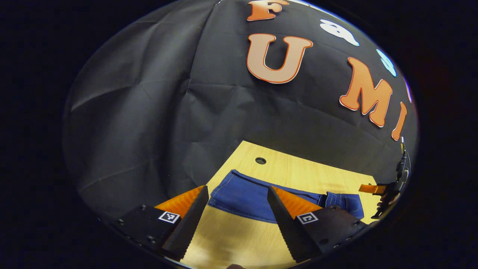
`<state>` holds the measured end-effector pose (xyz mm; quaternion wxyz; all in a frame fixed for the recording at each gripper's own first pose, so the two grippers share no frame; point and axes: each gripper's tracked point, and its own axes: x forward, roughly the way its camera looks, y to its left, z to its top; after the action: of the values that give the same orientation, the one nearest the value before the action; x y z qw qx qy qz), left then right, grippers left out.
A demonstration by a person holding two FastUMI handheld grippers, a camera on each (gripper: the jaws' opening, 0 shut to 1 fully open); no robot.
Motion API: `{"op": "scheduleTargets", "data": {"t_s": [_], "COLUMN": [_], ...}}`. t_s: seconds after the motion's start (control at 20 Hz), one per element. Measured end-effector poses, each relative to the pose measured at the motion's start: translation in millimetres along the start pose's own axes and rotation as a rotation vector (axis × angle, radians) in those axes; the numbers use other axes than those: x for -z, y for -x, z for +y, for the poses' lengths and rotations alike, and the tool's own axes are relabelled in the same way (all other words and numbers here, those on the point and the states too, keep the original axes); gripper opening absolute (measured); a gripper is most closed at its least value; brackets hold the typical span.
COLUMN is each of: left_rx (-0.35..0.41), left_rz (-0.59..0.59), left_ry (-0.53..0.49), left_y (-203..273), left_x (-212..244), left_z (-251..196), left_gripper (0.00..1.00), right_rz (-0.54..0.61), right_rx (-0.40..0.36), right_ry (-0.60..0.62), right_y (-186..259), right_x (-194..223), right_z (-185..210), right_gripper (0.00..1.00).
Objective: Grasp the waist and the cuffs of the jeans and fold them to make the two legs overlap; first hold the waist and fold one-third of the jeans toward the cuffs, then hold the cuffs and fold the remaining one-third in the same direction to finish folding.
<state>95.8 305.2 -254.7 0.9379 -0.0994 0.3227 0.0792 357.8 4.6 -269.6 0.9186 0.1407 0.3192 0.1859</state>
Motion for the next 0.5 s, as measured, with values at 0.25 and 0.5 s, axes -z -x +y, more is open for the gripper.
{"op": "scheduleTargets", "data": {"t_s": [0.25,0.5], "left_rx": [0.054,0.092], "left_rz": [0.171,0.311], "left_ry": [0.185,0.486], "left_y": [-30.5,-64.5], "left_x": [42.7,69.6], "left_z": [2.6,15.6], "left_gripper": [0.98,0.98], "right_rz": [-0.093,-0.187], "right_rx": [0.053,0.112], "right_ry": [0.016,-0.006], "right_y": [38.4,89.0], "right_x": [-25.4,-48.1], "right_z": [-15.7,-35.8], "right_gripper": [0.96,0.97]}}
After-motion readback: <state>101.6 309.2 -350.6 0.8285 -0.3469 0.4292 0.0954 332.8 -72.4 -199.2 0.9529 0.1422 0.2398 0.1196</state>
